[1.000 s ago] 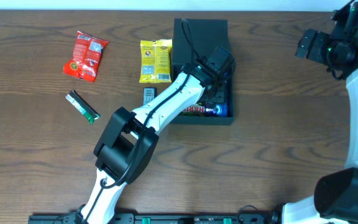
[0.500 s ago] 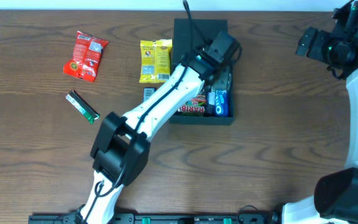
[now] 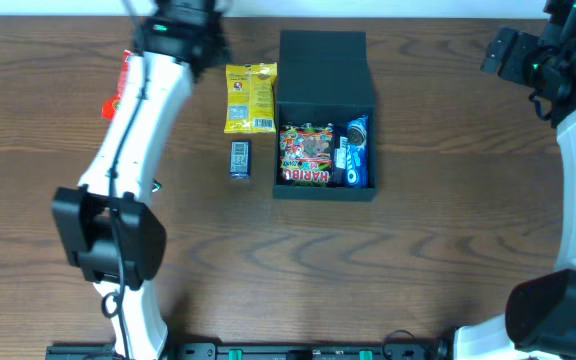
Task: Pack container
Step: 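Release the bar and move the left gripper to the red chip bag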
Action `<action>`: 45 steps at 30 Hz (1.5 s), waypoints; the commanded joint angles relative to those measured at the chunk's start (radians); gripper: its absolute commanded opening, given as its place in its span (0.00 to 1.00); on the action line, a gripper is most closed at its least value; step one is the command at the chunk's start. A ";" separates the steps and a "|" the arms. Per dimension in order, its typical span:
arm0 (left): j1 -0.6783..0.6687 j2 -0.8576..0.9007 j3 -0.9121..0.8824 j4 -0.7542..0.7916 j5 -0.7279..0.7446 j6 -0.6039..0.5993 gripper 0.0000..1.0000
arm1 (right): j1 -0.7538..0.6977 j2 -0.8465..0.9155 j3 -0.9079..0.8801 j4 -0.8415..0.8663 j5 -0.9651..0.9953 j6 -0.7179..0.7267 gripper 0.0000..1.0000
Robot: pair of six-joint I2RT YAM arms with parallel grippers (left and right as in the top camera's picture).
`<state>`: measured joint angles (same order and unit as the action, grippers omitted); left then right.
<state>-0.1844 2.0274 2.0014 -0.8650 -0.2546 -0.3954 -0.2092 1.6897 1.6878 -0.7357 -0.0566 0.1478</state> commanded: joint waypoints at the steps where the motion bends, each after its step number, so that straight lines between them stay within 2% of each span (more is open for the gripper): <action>1: 0.062 0.010 -0.003 -0.005 -0.007 0.119 0.87 | 0.006 -0.003 0.014 0.003 -0.008 -0.007 0.99; 5: 0.137 0.029 -0.005 0.003 -0.005 0.227 0.90 | 0.008 -0.003 0.014 -0.002 -0.012 -0.006 0.99; 8: 0.173 0.065 -0.005 0.023 -0.006 0.315 0.98 | 0.009 -0.003 0.014 -0.016 -0.015 0.009 0.99; 14: 0.235 0.156 -0.005 0.050 0.029 0.344 0.95 | 0.009 -0.003 0.014 -0.032 -0.053 0.039 0.99; 18: 0.260 0.204 -0.005 0.085 0.105 0.408 0.95 | 0.013 -0.003 0.014 -0.048 -0.072 0.039 0.99; 23: 0.265 0.262 -0.005 0.122 0.110 0.493 0.95 | 0.025 -0.003 0.014 -0.074 -0.073 0.052 0.99; 37: 0.279 0.401 -0.005 0.175 0.126 0.534 0.95 | 0.067 -0.003 0.014 -0.117 -0.072 0.061 0.99; 43: 0.286 0.439 -0.005 0.175 0.179 0.546 0.95 | 0.067 -0.003 0.014 -0.117 -0.072 0.077 0.99; 45: 0.287 0.445 -0.005 0.175 0.178 0.545 1.00 | 0.067 -0.003 0.014 -0.117 -0.071 0.083 0.99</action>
<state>0.0978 2.4313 2.0014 -0.6830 -0.1043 0.1345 -0.1509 1.6897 1.6878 -0.8497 -0.1238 0.2066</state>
